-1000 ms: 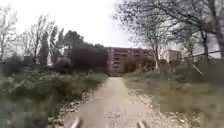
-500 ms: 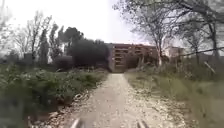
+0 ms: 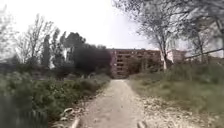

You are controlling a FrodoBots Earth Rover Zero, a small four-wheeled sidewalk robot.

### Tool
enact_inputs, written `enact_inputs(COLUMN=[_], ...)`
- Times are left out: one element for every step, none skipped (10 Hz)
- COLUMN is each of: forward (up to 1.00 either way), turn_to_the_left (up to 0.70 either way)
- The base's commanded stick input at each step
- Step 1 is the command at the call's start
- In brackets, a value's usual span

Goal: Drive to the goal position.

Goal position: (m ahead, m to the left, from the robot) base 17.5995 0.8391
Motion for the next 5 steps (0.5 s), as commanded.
enact_inputs(forward=[1.0,1.0,1.0,1.0,1.0], turn_to_the_left=[0.0,-0.06,-0.23,-0.28,-0.01])
